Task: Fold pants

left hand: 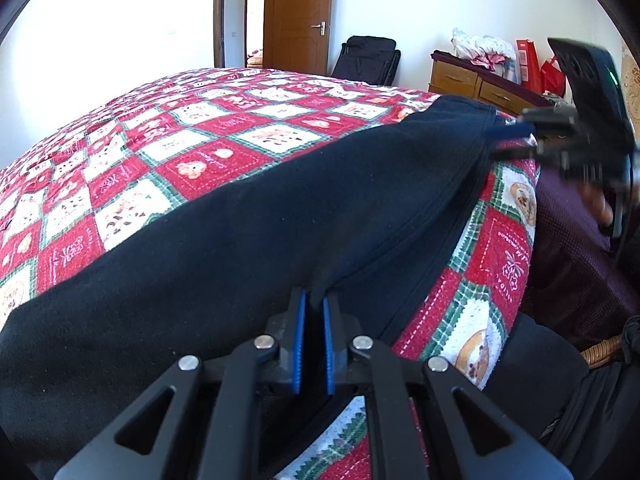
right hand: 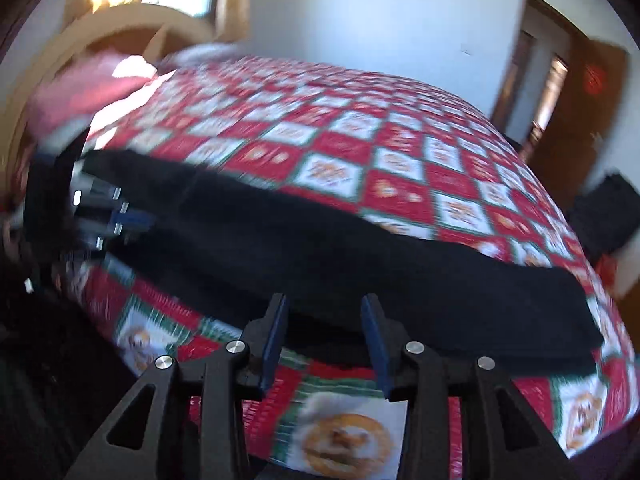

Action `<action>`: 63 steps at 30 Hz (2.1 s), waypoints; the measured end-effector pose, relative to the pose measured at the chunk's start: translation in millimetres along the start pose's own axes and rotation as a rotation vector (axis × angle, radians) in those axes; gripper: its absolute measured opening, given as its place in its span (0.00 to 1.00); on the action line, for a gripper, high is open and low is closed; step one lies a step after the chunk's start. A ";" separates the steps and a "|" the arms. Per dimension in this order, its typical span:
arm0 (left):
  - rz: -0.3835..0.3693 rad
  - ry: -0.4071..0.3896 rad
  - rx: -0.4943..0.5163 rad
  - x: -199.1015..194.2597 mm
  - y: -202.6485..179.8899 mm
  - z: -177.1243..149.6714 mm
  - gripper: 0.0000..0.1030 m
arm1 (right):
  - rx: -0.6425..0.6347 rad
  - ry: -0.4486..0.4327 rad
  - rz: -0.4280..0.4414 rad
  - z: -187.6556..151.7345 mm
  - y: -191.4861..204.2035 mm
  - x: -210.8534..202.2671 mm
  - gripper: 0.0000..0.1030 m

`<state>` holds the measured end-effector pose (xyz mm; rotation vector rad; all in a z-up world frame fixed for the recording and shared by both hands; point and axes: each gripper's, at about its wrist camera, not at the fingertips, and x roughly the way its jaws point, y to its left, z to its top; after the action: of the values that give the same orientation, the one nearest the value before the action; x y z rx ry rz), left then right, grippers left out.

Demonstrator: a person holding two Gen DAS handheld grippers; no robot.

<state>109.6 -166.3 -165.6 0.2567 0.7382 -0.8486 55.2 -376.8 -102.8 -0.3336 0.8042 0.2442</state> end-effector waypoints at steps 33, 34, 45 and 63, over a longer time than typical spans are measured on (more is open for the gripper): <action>-0.070 0.009 0.021 -9.2 -12.3 -19.7 0.14 | -0.165 0.104 -0.009 -17.8 33.0 28.0 0.12; -0.079 0.008 0.016 -10.9 -12.3 -20.2 0.14 | -0.158 0.100 -0.003 -17.4 30.4 23.9 0.13; -0.020 -0.087 -0.074 -39.9 10.9 -30.5 0.46 | 0.197 0.020 -0.221 -13.7 -93.6 -33.1 0.22; -0.023 -0.069 -0.095 -26.0 16.6 -39.5 0.46 | 0.808 -0.126 -0.183 -77.6 -234.3 -58.7 0.09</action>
<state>91.6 -121.2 -177.9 0.1339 0.7157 -0.8375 43.7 -627.2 -63.2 0.3664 0.6819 -0.2359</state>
